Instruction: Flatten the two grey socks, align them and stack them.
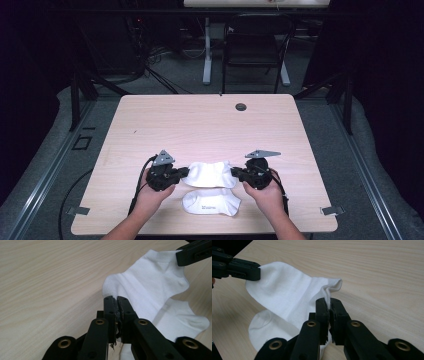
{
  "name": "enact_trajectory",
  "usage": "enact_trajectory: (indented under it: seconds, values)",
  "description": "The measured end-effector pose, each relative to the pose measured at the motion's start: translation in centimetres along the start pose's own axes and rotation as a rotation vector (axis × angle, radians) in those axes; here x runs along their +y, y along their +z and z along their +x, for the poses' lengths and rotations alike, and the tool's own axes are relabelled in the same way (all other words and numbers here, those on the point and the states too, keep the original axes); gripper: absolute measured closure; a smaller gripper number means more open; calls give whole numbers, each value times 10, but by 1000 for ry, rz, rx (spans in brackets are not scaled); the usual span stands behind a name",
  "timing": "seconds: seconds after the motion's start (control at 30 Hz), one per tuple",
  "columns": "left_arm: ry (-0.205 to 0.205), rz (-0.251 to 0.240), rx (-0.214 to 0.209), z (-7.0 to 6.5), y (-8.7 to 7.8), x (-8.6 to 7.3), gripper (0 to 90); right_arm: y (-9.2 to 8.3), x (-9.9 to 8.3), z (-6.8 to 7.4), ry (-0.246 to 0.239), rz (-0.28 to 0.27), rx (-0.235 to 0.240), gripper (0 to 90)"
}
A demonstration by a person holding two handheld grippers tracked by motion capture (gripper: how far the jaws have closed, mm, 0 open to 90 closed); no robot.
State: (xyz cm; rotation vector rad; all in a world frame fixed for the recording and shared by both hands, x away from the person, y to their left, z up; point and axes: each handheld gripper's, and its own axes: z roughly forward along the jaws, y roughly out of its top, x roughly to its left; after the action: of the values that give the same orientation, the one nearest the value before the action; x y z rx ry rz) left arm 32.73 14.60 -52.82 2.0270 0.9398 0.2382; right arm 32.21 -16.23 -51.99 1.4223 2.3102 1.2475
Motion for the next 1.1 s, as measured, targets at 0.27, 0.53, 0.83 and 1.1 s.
enact_trajectory:
  seconds: [0.27,0.53,0.83,1.1]
  values:
    - [0,-3,-21,-8,-7,-10,867,-10,-7,14,-35,8,8,860]
    - [-2,-10,-37,-16,-18,-19,868,-17,-17,23,-47,30,8,859]
    - [-25,-20,-51,-25,-26,-31,867,-25,-30,33,-47,24,20,859]
    - [-33,-22,-58,-30,-24,-41,867,-24,-39,36,-51,33,17,859]
